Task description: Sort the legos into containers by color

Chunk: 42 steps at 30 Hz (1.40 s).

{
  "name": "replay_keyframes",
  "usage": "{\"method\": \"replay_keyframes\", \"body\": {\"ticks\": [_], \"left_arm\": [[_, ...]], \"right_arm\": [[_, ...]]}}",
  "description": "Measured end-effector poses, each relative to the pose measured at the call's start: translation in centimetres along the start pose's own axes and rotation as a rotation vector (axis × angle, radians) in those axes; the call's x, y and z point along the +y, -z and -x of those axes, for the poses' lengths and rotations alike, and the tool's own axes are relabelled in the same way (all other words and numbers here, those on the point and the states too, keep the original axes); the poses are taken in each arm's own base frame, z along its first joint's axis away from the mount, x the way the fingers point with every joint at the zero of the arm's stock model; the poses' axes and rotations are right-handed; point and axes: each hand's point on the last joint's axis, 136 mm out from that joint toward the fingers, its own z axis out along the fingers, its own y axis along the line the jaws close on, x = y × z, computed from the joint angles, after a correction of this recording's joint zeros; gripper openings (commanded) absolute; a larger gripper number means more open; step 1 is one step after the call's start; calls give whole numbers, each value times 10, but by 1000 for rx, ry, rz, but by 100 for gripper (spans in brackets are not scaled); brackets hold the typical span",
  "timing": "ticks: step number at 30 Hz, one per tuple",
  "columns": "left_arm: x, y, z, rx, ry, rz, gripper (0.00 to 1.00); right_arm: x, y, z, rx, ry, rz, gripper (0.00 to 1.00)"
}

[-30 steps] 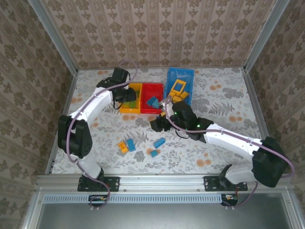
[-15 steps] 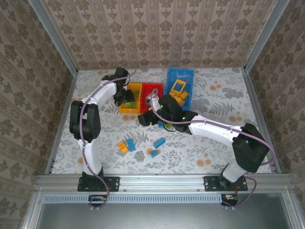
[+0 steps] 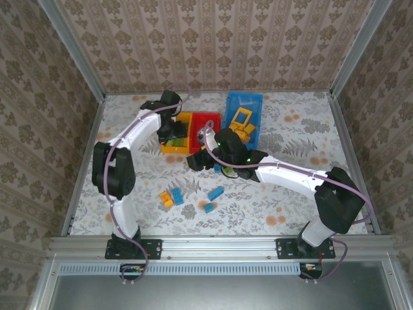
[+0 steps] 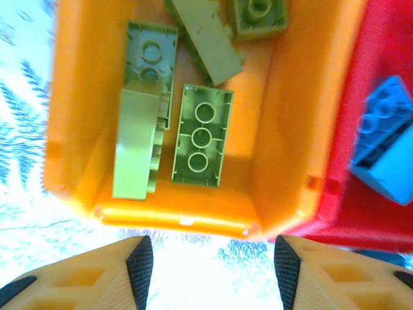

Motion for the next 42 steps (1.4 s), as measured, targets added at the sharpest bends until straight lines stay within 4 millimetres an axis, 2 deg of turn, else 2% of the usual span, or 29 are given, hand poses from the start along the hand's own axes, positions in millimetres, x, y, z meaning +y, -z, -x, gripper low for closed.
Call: {"method": "replay_keyframes", "body": {"ticks": [4,7,11,15,18,23,26,31,35,38,42], "left_arm": [[8,63,-6,-135,39,-24,54],[25,103,-24,-227,82,-34,54],[56,128,-64,-287,138,-17,54],[87,143,-104,-325,188,12,53],[104,157,-124,-360,220,25,53],[122,175,-144,-398,255,45,53],[130,179,-152,-398,264,67,53],[142,182,-161,-396,272,112,53],[147,185,-168,-394,272,125,53],[148,187,-168,-399,273,125,53],[148,187,-167,-401,273,127,53]], "right_arm": [[20,-16,-27,83,70,37,73],[46,-31,-62,181,147,95,75],[84,-43,-112,314,272,177,76],[115,-50,-141,379,361,243,76],[124,-62,-144,396,377,255,77],[128,-94,-130,388,372,234,78],[129,-115,-125,397,365,209,78],[118,-137,-135,454,348,142,75],[108,-141,-147,505,342,100,72],[106,-140,-148,516,345,86,67],[102,-139,-150,511,351,67,66]]}}
